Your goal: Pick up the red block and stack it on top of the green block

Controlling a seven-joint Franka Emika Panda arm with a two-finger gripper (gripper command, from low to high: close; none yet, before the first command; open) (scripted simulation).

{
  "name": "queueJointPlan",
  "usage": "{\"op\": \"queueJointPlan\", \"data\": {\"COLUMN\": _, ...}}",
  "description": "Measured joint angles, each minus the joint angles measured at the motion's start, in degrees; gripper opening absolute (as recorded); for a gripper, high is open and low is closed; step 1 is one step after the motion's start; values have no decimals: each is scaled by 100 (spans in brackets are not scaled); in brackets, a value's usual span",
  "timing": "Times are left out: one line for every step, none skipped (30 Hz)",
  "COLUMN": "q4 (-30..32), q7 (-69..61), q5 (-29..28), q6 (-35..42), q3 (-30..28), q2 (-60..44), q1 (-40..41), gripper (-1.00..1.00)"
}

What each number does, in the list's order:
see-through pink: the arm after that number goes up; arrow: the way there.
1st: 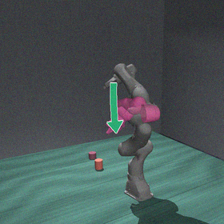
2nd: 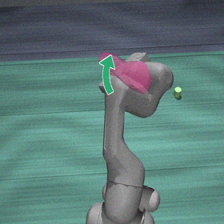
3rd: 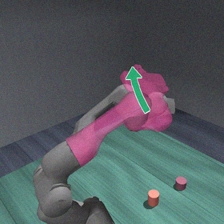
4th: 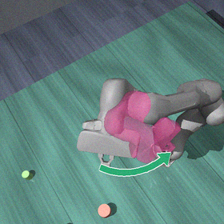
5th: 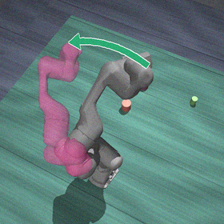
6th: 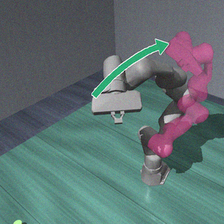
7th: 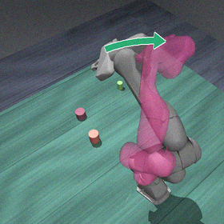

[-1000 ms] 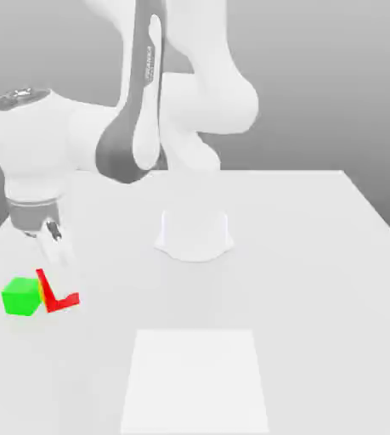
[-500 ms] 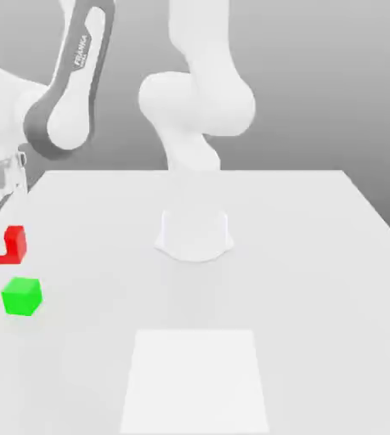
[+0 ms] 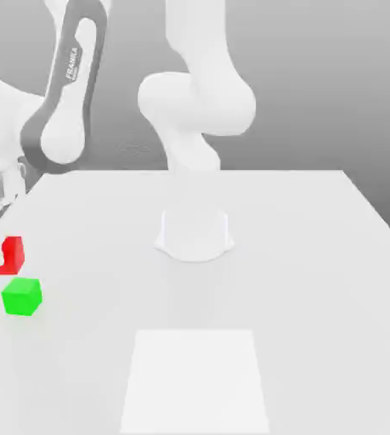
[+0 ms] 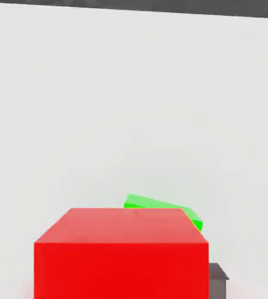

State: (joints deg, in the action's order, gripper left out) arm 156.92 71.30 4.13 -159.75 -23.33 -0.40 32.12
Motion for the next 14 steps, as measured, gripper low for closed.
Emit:
{"op": "queueJointPlan", "data": {"q4": -2, "q7": -45, "q5": 63, "q6": -34, "q3": 21, "q2": -50, "q1": 9, "gripper": -100}}
{"op": "queueJointPlan", "data": {"q4": -3, "q7": -90, "q5": 125, "q6": -68, "q3": 44, "q2": -101, "q1": 13, "gripper": -100}}
{"op": "queueJointPlan", "data": {"q4": -5, "q7": -134, "q5": 187, "q6": -102, "q3": 66, "q2": -154, "q1": 13, "gripper": -100}}
{"op": "queueJointPlan", "data": {"q4": -6, "q7": -178, "q5": 248, "q6": -136, "q3": 87, "q2": -208, "q1": 18, "gripper": -100}}
{"op": "queueJointPlan", "data": {"q4": -8, "q7": -221, "q5": 308, "q6": -170, "q3": 105, "q2": -263, "q1": 21, "gripper": -100}}
{"op": "queueJointPlan", "data": {"q4": -9, "q7": -264, "q5": 367, "q6": -205, "q3": 125, "q2": -320, "q1": 26, "gripper": -100}}
{"op": "queueJointPlan", "data": {"q4": -10, "q7": -305, "q5": 423, "q6": -239, "q3": 147, "q2": -378, "q1": 33, "gripper": -100}}
{"op": "queueJointPlan", "data": {"q4": -11, "q7": -345, "q5": 477, "q6": -274, "q3": 171, "q2": -437, "q1": 42, "gripper": -100}}
{"op": "queueJointPlan", "data": {"q4": -12, "q7": -382, "q5": 527, "q6": -309, "q3": 195, "q2": -497, "q1": 54, "gripper": -100}}
{"op": "queueJointPlan", "data": {"q4": -13, "q7": -418, "q5": 576, "q6": -344, "q3": 217, "q2": -557, "q1": 62, "gripper": -100}}
{"op": "queueJointPlan", "data": {"q4": -14, "q7": -451, "q5": 620, "q6": -379, "q3": 240, "q2": -619, "q1": 72, "gripper": -100}}
{"op": "queueJointPlan", "data": {"q4": -14, "q7": -480, "q5": 657, "q6": -415, "q3": 268, "q2": -681, "q1": 88, "gripper": -100}}
{"op": "queueJointPlan", "data": {"q4": -14, "q7": -507, "q5": 693, "q6": -451, "q3": 291, "q2": -744, "q1": 98, "gripper": -100}}
{"op": "queueJointPlan", "data": {"q4": -14, "q7": -524, "q5": 715, "q6": -480, "q3": 312, "q2": -794, "q1": 111, "gripper": 100}}
